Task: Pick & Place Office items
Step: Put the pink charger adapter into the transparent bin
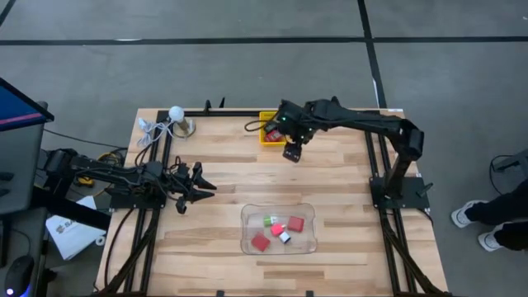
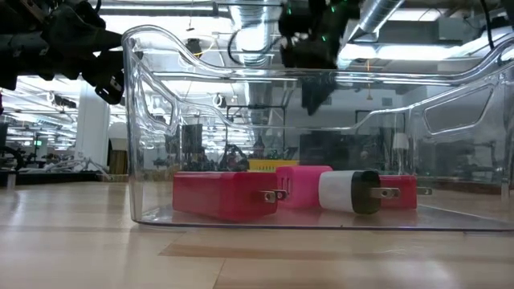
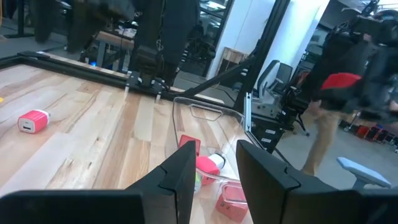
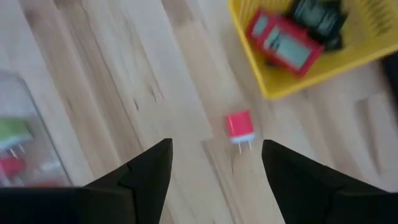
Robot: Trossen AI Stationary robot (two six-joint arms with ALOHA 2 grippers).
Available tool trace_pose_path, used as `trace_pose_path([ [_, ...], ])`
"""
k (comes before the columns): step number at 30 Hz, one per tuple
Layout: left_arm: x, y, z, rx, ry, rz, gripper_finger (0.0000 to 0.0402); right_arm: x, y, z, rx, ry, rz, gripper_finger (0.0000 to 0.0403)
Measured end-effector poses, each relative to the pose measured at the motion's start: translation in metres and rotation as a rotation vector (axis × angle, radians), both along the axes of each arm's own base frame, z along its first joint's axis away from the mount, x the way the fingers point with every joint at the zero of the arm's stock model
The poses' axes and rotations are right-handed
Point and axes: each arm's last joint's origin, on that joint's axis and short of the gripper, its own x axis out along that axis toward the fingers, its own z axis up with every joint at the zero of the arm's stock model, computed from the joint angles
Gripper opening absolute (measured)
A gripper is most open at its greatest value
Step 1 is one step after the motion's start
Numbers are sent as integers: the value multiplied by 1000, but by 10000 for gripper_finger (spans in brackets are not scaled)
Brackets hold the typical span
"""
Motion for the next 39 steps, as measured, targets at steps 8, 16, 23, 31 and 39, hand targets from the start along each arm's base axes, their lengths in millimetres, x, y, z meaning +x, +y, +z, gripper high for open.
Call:
trace_pose_path([
  [8,0,0,0,1,-1,1,114,-16,-31,-39,37,-4,34,240],
  [16,0,0,1,2,-8,8,114,-18,-47,-69,94,-8,42,240],
  [23,0,0,1,2,-7,8,114,-21,-47,-85,56,7,58,240],
  [31,0,0,1,2,-12,8,114,-19,-42,-98,-52,28,76,240],
  [39,0,0,1,2,-13,8,114,-18,-40,-101,-52,18,75,240],
])
